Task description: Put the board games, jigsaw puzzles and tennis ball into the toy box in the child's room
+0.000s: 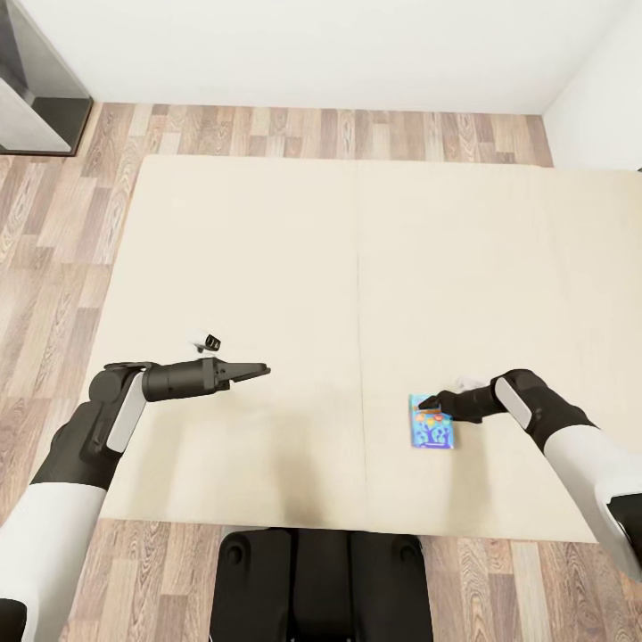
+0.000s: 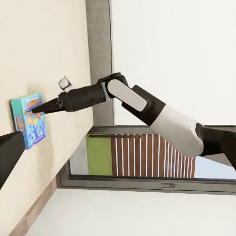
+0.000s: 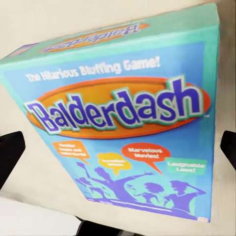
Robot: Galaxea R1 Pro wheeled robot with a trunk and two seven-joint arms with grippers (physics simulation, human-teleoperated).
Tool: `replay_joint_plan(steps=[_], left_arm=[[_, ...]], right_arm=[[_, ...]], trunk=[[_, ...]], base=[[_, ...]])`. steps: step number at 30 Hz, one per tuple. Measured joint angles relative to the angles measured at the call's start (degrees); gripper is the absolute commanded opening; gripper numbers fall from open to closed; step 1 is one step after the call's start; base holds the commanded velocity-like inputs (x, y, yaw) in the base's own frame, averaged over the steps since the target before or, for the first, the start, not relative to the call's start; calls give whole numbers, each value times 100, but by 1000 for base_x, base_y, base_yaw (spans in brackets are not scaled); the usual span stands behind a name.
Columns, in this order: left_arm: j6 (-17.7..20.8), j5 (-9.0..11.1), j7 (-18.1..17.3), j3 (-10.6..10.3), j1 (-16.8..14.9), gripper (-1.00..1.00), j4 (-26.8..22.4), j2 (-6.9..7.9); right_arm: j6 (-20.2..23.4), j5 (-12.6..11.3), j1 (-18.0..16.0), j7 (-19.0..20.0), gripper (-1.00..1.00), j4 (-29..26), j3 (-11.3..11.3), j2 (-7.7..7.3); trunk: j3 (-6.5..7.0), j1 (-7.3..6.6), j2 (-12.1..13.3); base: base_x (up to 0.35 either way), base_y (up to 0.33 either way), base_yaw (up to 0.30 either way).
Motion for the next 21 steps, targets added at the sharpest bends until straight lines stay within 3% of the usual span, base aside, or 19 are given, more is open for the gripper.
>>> replay_joint_plan(steps=[10, 17, 21], left_arm=[[0, 0, -3, 0, 0, 100, 0, -5], [0, 0, -4, 0, 0, 100, -8, -7], [0, 0, -4, 0, 0, 100, -8, -6]], right_arm=[[-15, 25, 0, 455, 100, -75, -7, 24], [-24, 27, -6, 489, 100, -82, -10, 279], [-37, 35, -8, 461, 100, -83, -10, 341]], trunk=[[0, 0, 0], [0, 0, 0], [0, 0, 0]], base=[[0, 0, 0], [0, 0, 0], [0, 0, 0]])
